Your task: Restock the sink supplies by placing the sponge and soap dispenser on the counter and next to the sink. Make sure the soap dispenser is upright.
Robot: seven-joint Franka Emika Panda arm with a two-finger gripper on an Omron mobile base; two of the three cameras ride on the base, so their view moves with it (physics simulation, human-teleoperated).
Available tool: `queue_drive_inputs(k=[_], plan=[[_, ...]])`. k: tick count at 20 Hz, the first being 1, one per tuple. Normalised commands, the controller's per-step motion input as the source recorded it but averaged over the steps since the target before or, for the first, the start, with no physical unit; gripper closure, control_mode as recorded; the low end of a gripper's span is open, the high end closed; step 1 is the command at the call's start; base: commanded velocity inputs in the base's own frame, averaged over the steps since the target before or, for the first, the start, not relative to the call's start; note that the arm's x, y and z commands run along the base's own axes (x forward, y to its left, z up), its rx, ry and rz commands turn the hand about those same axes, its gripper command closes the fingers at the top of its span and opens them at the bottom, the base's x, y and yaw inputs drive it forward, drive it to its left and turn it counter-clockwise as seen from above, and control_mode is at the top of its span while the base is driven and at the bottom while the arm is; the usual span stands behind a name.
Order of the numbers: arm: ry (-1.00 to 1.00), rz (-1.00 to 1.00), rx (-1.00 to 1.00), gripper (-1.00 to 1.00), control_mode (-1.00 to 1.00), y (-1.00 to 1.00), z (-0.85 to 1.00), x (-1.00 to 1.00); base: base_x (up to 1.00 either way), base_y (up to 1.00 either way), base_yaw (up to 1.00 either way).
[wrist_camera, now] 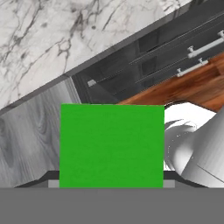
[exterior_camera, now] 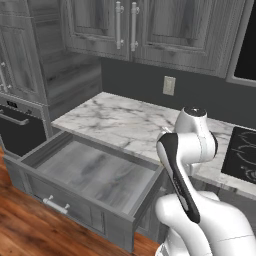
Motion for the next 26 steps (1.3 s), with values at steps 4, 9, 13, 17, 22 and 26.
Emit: queue_drive_inputs(k=[4,9,13,17,22,26], plan=[[0.0,0.0,-0.01,1.0,-1.0,0.0,0.0,0.0,0.0,0.0,0.0],[0.0,0.05,-0.02,1.0,-1.0,0.01,0.0,0.0,0.0,0.0,0.0],[0.0,0.06,0.0,1.0,1.0,0.0,0.0,-0.03,-0.1,0.0,0.11],[0.0,0.0,0.0,1.0,1.0,0.0,0.0,0.0,-0.31,0.18,0.34],[0.0,0.0,0.0,1.0,1.0,0.0,0.0,0.0,-0.35,0.49,0.54],[0.0,0.0,0.0,1.0,1.0,0.0,0.0,0.0,-0.28,0.65,0.64]])
